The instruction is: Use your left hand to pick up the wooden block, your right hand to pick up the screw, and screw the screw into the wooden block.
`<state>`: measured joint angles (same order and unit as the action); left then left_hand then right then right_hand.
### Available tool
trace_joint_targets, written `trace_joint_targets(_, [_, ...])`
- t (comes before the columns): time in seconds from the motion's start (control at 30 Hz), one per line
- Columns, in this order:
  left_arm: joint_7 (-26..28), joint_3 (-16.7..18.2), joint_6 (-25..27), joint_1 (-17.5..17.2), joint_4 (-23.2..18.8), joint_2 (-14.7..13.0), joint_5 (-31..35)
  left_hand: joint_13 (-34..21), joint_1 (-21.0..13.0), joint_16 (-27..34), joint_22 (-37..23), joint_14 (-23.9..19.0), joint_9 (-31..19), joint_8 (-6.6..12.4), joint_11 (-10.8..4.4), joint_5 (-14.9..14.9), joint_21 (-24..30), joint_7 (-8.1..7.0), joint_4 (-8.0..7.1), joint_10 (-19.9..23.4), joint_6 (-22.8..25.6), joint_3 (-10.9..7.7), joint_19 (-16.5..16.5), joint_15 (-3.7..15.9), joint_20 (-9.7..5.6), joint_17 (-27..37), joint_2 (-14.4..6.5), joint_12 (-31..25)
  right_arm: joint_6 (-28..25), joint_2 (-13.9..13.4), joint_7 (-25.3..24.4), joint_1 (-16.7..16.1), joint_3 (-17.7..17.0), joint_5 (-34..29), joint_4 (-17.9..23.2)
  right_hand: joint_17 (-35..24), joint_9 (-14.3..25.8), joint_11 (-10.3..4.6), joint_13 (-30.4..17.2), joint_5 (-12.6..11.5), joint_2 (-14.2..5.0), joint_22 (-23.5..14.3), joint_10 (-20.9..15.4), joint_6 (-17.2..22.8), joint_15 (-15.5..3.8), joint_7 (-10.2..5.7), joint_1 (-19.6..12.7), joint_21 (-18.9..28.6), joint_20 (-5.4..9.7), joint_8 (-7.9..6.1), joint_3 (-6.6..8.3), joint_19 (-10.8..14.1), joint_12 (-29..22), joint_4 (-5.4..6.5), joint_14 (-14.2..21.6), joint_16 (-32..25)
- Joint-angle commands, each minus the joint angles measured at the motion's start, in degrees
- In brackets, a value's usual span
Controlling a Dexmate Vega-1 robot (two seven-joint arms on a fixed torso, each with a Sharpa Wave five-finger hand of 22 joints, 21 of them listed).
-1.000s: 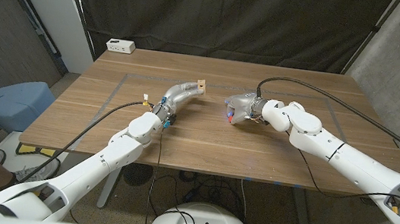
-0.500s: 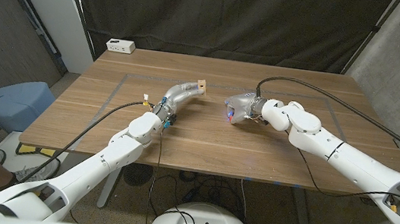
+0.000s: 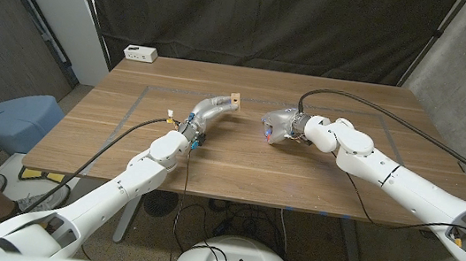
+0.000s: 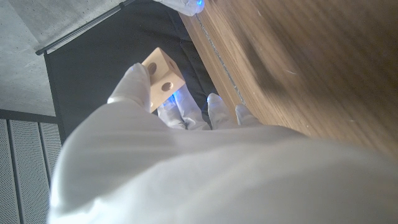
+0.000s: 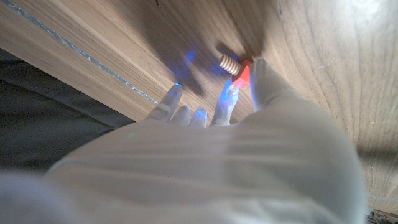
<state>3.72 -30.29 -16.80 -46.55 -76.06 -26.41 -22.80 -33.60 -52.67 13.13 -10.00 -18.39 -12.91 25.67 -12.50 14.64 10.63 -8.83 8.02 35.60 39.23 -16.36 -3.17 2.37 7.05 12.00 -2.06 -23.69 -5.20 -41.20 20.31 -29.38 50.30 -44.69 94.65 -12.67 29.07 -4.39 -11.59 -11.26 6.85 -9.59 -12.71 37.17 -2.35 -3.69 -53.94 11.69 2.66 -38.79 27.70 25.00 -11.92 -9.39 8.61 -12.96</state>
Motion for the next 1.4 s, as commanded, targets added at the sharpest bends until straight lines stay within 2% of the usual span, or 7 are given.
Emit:
trace_joint_targets(0.03, [-0.04, -0.09, 0.1, -0.31, -0.31, -0.01, -0.05, -0.15, -0.04, 0.13, -0.15, -0.01, -0.28, 0.28, 0.25, 0.39, 0.58, 0.17, -0.2, 0.4, 0.45, -0.26, 0.2, 3.85, 0.03, 0.08, -0.72, 0.32, -0.22, -0.45, -1.07, -0.59, -0.41, -0.07, 0.77, -0.34, 0.37, 0.05, -0.1, -0.44, -0.12, -0.15, -0.63, 0.51, -3.08, 0.14, -0.55, 0.31, 3.24, -0.59, 0.37, 0.85, -0.29, -0.07, 0.74, -0.47])
trace_joint_targets(0.53, [-0.31, -0.08, 0.02, -0.64, -0.55, -0.11, -0.29, -0.3, 0.12, 0.02, -0.15, -0.08, -0.26, 0.25, 0.29, 0.53, 0.59, 0.28, -0.13, 0.43, 0.37, -0.49, 0.19, 3.81, 0.16, 0.05, -0.85, 0.53, -0.67, -0.83, -2.14, -1.66, -1.04, 0.07, 1.54, -0.44, 1.58, -0.09, -0.08, -0.51, -0.11, -0.1, -2.42, 1.78, -3.71, 0.33, -1.05, 0.42, 3.88, -2.65, 0.65, 2.58, -0.59, -0.13, 2.24, -0.71])
trace_joint_targets(0.63, [0.02, -0.03, 0.52, -0.73, -0.89, -0.26, -0.19, -0.33, 0.15, 0.01, -0.15, -0.11, -0.26, 0.3, 0.29, 0.55, 0.59, 0.37, -0.12, 0.41, 0.48, -0.52, 0.19, 3.82, 0.12, 0.05, -0.84, 0.57, -0.73, -0.79, -1.89, -1.6, -0.95, 0.02, 1.52, -0.45, 1.67, -0.09, -0.08, -0.52, -0.1, -0.1, -2.41, 1.66, -3.7, 0.28, -1.11, 0.39, 3.88, -2.73, 0.68, 2.61, -0.56, -0.15, 2.24, -0.68])
trace_joint_targets(1.03, [-0.73, -0.12, 0.06, -0.38, 0.0, -0.02, -0.51, -0.44, 0.29, -0.1, -0.16, -0.03, -0.24, 0.25, 0.28, 0.65, 0.59, 0.41, -0.12, 0.48, 0.34, -0.72, 0.2, 3.78, 0.22, 0.06, -1.05, 0.71, -1.19, -1.18, -0.46, -1.53, -1.33, 0.08, 3.04, -0.57, 2.45, 0.1, -0.1, -0.56, 0.22, -0.1, -1.39, -2.21, -3.08, -0.25, -0.76, -0.24, 3.46, -2.44, 0.56, 2.09, 0.14, 0.11, 1.73, -0.19])
trace_joint_targets(1.33, [-0.58, -0.22, 0.46, -0.2, 0.2, 0.14, -0.5, -0.52, 0.48, -0.12, -0.16, -0.1, -0.23, 0.27, 0.3, 0.7, 0.59, 0.42, -0.14, 0.49, 0.41, -0.82, 0.23, 3.76, 0.27, 0.06, -1.11, 0.83, -2.13, -1.3, 1.84, -1.27, -1.55, 0.05, 4.52, -0.72, 2.5, 0.67, -0.14, -0.64, 0.78, -0.14, 0.31, -6.04, -2.31, -0.56, 0.48, -0.72, 2.36, -1.56, 0.1, 1.14, 0.83, 0.44, 0.81, 0.28])
trace_joint_targets(1.4, [-0.66, -0.26, 0.48, -0.13, 0.33, 0.23, -0.58, -0.54, 0.48, -0.13, -0.16, -0.12, -0.23, 0.26, 0.3, 0.72, 0.59, 0.36, -0.13, 0.51, 0.38, -0.86, 0.23, 3.76, 0.28, 0.06, -1.13, 0.84, -2.32, -1.28, 2.76, -1.03, -1.48, 0.05, 4.68, -0.77, 1.95, 0.88, -0.16, -0.67, 0.9, -0.15, 0.94, -7.12, -2.05, -0.73, 0.72, -0.78, 2.25, -0.93, 0.1, 0.93, 1.01, 0.43, 0.43, 0.44])
